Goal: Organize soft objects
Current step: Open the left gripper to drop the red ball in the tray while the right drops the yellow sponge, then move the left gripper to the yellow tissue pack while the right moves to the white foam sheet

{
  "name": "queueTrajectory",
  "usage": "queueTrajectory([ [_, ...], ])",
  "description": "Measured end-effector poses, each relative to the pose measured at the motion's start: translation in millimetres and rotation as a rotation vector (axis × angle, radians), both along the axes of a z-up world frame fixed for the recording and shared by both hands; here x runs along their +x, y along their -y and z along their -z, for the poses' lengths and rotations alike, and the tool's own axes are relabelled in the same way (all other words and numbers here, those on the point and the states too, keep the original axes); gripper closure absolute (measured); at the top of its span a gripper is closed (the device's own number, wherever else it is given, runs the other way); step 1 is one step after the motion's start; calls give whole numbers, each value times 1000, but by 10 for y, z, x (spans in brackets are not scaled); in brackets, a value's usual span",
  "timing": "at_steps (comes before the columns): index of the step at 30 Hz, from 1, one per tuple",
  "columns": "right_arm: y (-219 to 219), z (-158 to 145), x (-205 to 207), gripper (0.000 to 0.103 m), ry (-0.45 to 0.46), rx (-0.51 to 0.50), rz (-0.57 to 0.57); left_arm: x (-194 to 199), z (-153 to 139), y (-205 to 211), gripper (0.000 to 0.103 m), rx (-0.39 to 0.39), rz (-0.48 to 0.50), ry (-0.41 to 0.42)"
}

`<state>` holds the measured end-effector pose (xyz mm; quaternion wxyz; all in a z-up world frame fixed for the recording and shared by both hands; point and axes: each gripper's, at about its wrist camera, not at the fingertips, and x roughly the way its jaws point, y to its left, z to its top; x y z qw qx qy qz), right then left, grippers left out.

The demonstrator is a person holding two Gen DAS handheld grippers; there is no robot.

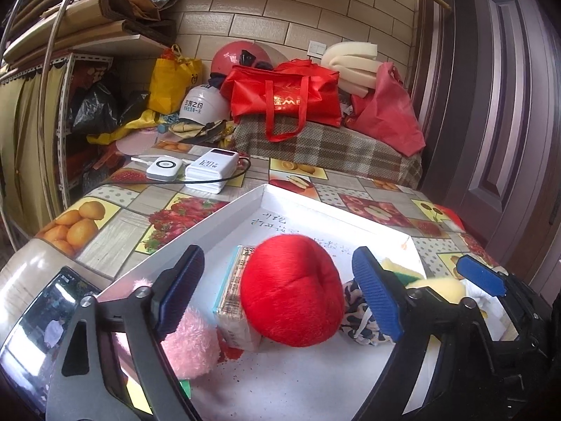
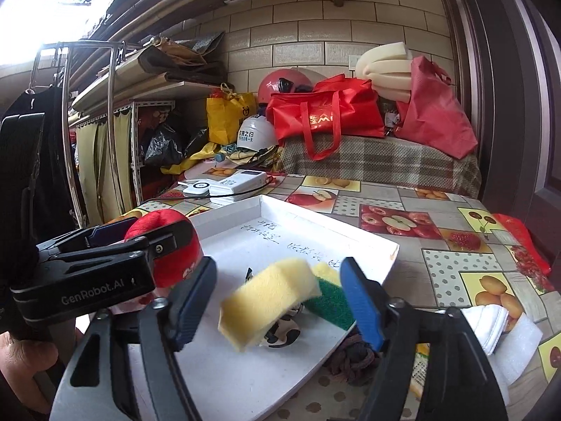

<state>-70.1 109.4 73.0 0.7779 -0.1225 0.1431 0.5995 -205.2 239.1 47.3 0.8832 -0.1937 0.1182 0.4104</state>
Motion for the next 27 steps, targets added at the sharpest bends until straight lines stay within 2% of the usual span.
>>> queueTrajectory([
  [1, 6, 0, 4, 13, -1, 3, 3, -33, 1, -6, 0, -2, -8, 12],
  [18, 70, -20, -23, 12, 17, 41, 16, -176, -15, 17, 0, -2, -38, 62],
  [27, 286, -47, -18, 11, 2, 97, 28, -137, -61, 209, 0, 78, -10, 30],
])
